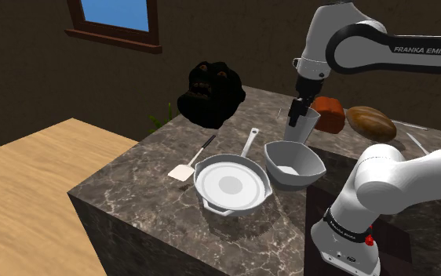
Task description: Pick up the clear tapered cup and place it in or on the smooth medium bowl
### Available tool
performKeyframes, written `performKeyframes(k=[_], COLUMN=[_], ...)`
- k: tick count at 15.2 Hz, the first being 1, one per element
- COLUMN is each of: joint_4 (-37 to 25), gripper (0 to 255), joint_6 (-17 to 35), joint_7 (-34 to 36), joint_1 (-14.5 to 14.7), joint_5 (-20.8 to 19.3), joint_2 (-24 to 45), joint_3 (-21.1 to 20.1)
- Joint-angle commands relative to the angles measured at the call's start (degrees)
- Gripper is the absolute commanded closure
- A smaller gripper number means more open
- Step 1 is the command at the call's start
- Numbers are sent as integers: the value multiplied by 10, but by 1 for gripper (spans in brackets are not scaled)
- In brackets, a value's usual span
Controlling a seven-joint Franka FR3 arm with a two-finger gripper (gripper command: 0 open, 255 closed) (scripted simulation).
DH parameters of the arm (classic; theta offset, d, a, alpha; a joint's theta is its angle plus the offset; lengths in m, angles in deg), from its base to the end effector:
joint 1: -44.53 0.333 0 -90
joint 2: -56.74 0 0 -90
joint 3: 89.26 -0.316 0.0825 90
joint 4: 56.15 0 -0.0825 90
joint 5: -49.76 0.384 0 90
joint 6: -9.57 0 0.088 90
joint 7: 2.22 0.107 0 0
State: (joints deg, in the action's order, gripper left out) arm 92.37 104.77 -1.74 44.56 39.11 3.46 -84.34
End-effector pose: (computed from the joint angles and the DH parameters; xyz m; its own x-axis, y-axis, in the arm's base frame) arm 0.2724 -0.0456 0.5276 0.9991 -0.0422 -0.0019 -0.0417 -0.9924 0.1160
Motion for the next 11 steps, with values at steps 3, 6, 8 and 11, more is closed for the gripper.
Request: performKeyframes(k=[3, 6, 8, 11], joint_4=[0, 0, 0, 0], gripper=[0, 255, 255, 255], joint_6=[0, 0, 0, 0], joint_7=[0, 0, 0, 0], joint_1=[0, 0, 0, 0], joint_5=[0, 0, 0, 0], joint_2=[0, 0, 0, 0], joint_3=[0, 0, 0, 0])
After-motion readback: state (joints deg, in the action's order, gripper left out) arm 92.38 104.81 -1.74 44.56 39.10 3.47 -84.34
